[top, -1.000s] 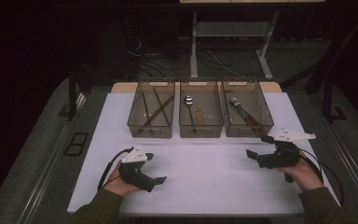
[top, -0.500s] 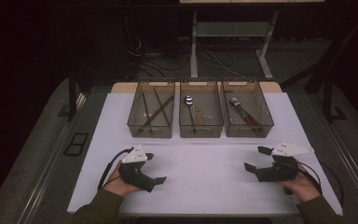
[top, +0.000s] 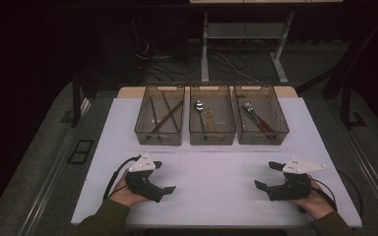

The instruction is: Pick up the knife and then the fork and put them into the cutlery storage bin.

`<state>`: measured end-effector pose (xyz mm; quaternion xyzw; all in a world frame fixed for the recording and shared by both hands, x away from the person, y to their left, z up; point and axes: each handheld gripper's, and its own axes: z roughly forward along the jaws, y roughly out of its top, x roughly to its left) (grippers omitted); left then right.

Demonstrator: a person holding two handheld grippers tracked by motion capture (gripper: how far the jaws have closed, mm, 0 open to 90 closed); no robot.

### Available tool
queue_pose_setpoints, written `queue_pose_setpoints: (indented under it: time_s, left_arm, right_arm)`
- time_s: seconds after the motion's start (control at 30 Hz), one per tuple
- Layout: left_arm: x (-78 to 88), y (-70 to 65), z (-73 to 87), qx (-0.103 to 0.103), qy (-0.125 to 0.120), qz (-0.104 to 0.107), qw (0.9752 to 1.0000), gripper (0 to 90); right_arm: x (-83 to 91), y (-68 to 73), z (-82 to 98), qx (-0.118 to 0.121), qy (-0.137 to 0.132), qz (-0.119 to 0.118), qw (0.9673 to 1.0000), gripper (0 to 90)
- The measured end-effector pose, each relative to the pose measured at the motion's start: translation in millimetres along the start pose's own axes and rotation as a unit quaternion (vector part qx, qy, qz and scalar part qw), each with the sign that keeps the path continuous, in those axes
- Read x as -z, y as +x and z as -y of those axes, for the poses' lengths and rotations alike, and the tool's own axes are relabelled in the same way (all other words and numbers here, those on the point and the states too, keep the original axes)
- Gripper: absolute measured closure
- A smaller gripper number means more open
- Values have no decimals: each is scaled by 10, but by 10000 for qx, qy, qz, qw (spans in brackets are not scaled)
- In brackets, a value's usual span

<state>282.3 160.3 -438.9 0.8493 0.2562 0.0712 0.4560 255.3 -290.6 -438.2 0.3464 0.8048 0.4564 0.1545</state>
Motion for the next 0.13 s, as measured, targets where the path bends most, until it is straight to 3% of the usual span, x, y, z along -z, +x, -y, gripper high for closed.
queue_pose_setpoints:
  time_s: [0.13]
  left_arm:
    - [2,2,-1,-30,48,-2,10000,6]
  right_arm:
    - [4,7,-7,24,-20,7,10000,126]
